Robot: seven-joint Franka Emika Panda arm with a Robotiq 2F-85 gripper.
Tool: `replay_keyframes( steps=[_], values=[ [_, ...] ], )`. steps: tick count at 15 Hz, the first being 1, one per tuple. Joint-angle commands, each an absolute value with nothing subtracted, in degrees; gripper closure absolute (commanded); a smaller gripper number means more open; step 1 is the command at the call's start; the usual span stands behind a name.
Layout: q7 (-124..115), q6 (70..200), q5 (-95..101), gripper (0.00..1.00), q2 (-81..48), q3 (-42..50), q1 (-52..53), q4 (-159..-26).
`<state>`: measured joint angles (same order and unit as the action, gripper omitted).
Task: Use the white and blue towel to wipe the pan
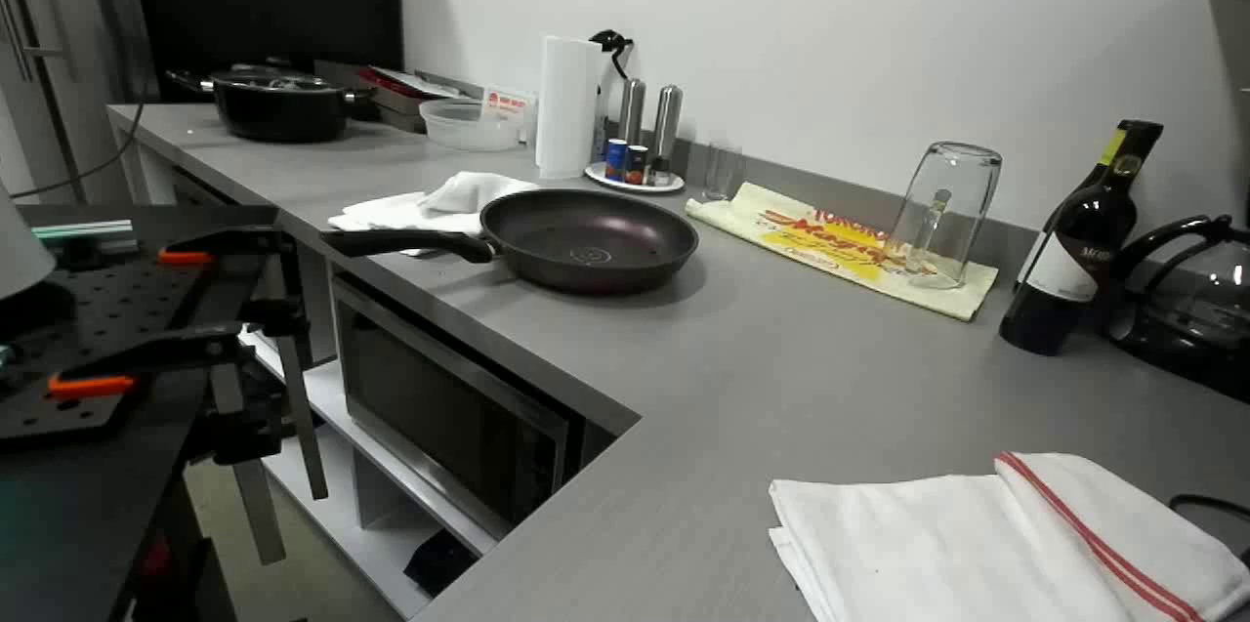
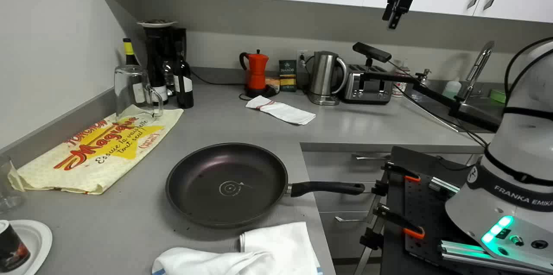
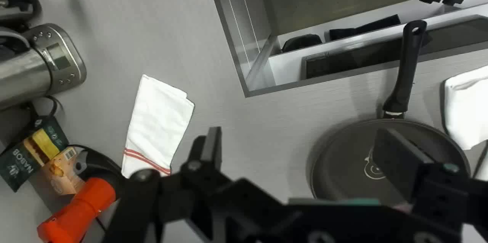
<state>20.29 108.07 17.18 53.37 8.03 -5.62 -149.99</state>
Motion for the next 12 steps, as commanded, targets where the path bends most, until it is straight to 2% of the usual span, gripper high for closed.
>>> replay_keyframes(
  steps=[1,8,12],
  values=[
    [19.65,107.66,17.83,0.00,53.42,8.70,-4.58,-149.78],
    [21.09,108.94,16.97,0.00,50.13,10.32,-3.43,-149.58],
    [18.31,118.48,16.35,0.00,41.02,10.56,-2.22,-151.27]
  ],
)
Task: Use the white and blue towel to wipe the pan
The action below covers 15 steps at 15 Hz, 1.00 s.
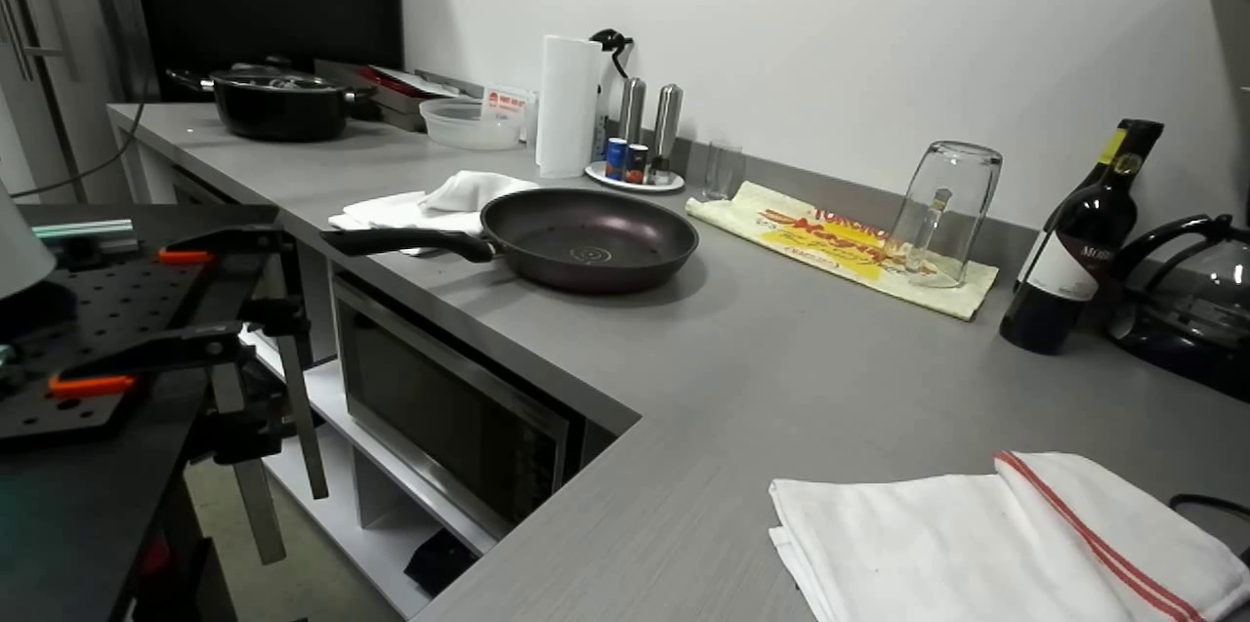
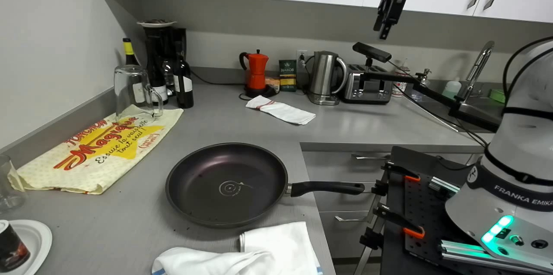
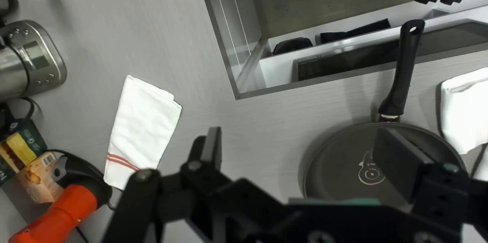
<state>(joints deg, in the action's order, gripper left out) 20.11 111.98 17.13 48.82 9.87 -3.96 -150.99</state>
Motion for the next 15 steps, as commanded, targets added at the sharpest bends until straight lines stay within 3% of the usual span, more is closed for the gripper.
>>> replay_keyframes(
  steps=[1,7,15],
  values=[
    [17.64,121.22,16.03,0.00,38.09,10.00,-1.92,-151.54],
    [11.60,134.73,11.81,0.00,18.18,2.50,3.51,-149.20],
    [6.70,136.23,4.75,0.00,-2.81,-6.12,8.00,-138.77]
  ],
)
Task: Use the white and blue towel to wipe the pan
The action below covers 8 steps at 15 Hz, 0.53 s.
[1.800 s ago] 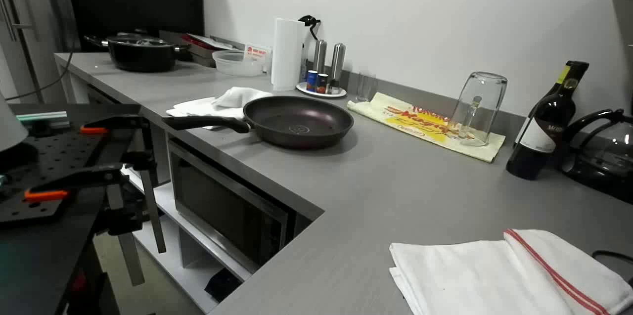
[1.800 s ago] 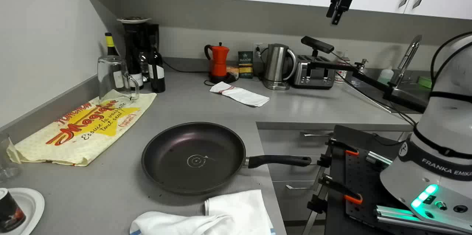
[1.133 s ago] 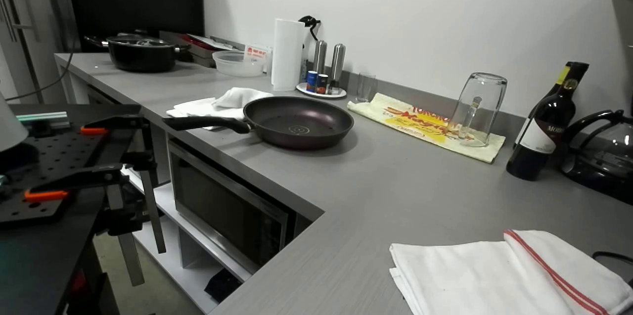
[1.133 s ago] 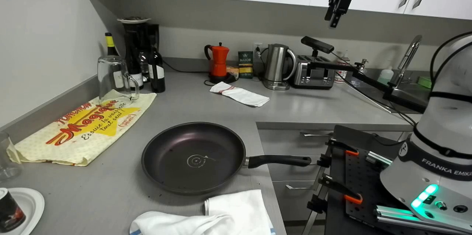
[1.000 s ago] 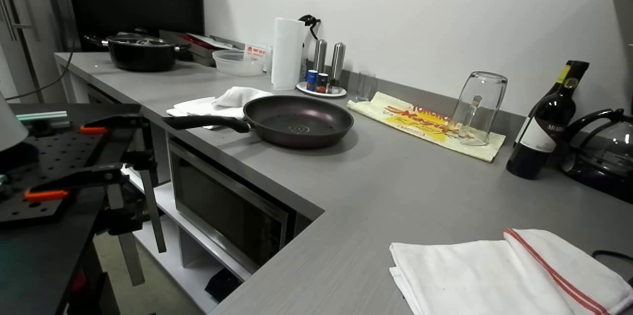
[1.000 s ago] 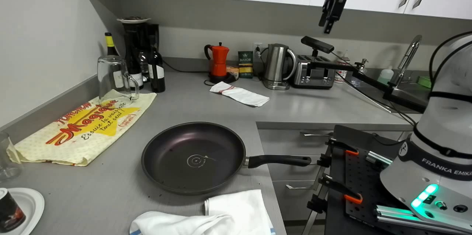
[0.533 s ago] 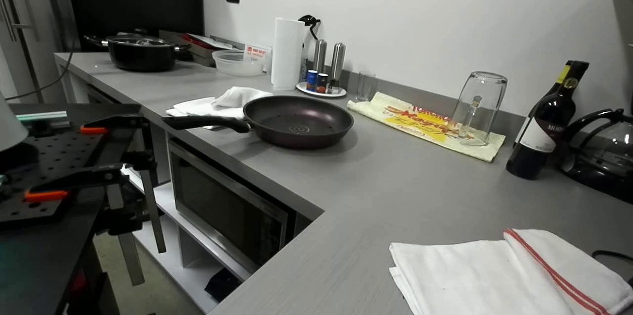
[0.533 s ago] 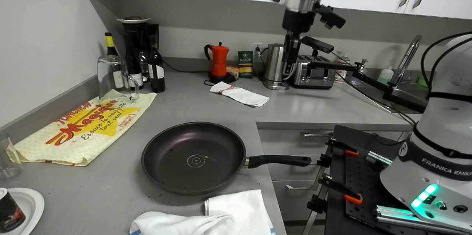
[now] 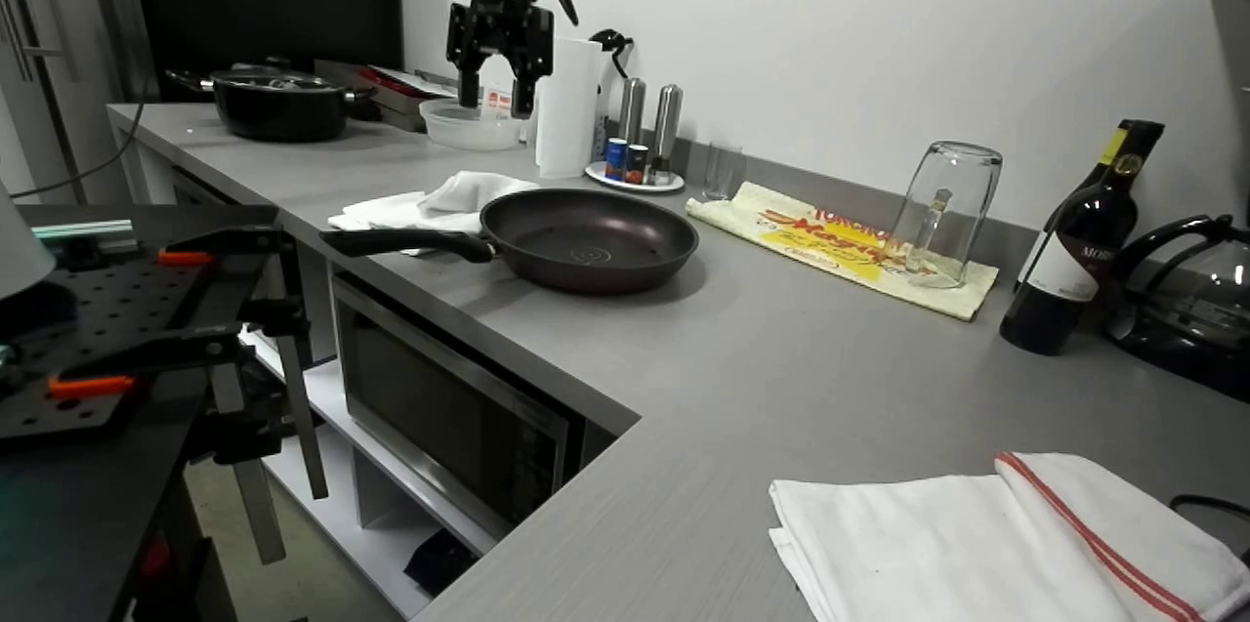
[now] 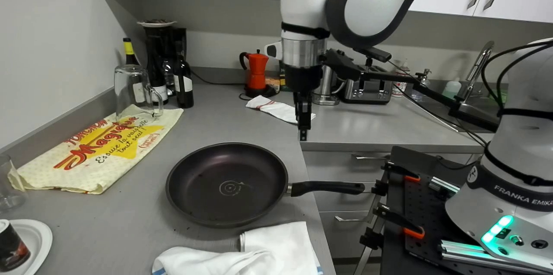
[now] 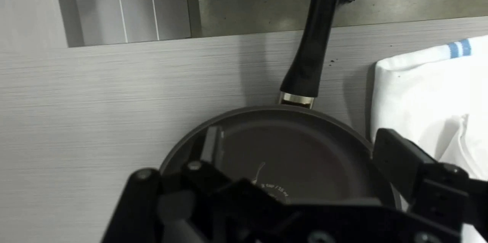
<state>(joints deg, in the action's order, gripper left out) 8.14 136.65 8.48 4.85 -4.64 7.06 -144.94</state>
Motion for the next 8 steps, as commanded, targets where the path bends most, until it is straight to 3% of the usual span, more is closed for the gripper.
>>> replay_keyframes(
  steps=[1,8],
  values=[
    [6.87,135.70,2.71,0.00,-4.97,-6.82,8.34,-136.79],
    [1.65,135.11,-2.50,0.00,-15.44,-10.35,9.95,-126.41]
  ],
)
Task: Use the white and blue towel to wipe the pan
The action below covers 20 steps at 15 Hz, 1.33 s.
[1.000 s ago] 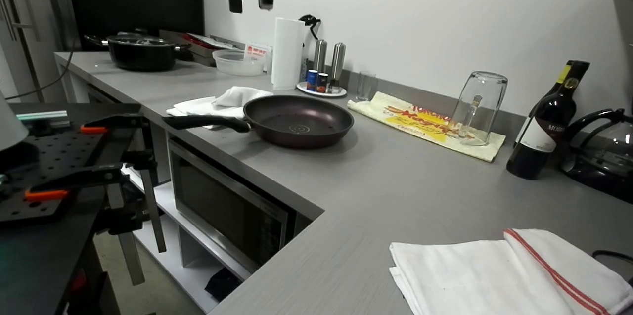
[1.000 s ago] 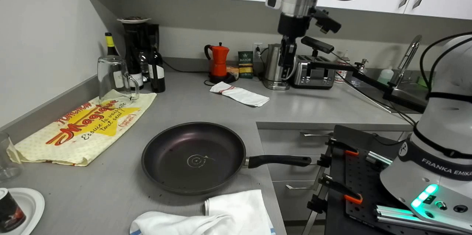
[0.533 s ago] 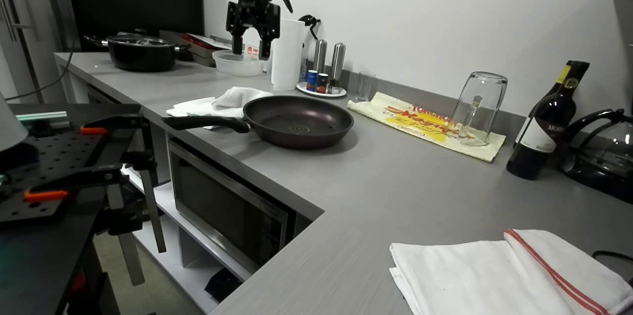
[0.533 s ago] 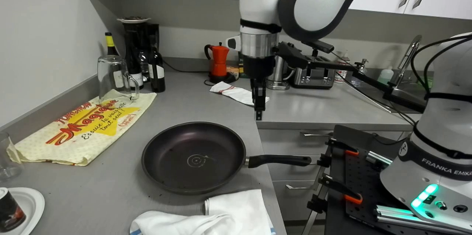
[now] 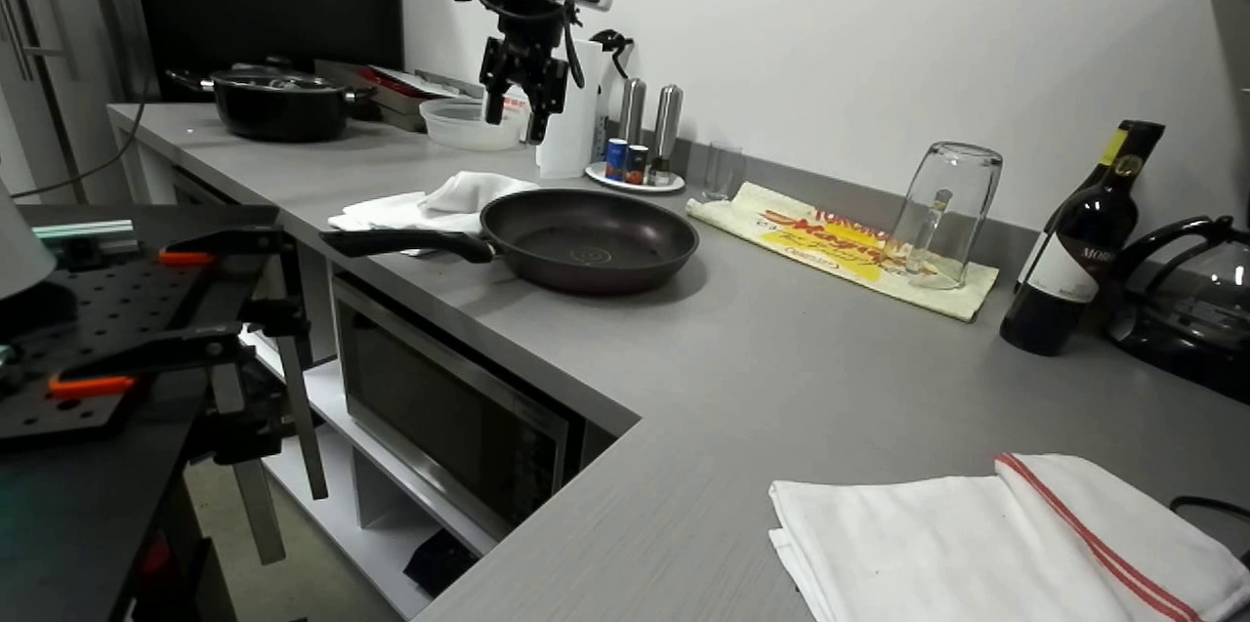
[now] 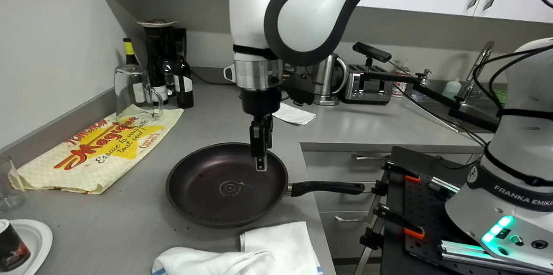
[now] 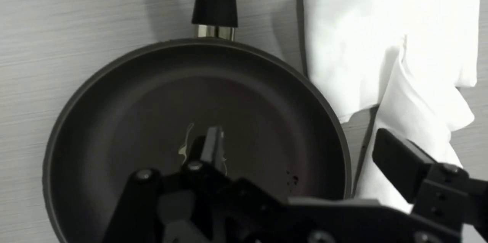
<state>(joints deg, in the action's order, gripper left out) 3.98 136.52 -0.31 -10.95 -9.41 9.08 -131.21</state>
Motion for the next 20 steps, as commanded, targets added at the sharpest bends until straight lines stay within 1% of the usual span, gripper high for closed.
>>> replay_keyframes(
  steps=[1,6,14,20],
  values=[
    [1.05,135.48,-2.62,0.00,-16.61,-10.73,10.31,-125.65],
    [-2.43,134.99,-7.26,0.00,-20.47,-13.56,12.05,-122.50],
    [-4.00,139.46,-8.33,0.00,-23.13,-16.92,16.74,-121.55],
    [-3.66,148.29,-5.22,0.00,-28.11,-16.33,20.05,-121.76]
  ],
)
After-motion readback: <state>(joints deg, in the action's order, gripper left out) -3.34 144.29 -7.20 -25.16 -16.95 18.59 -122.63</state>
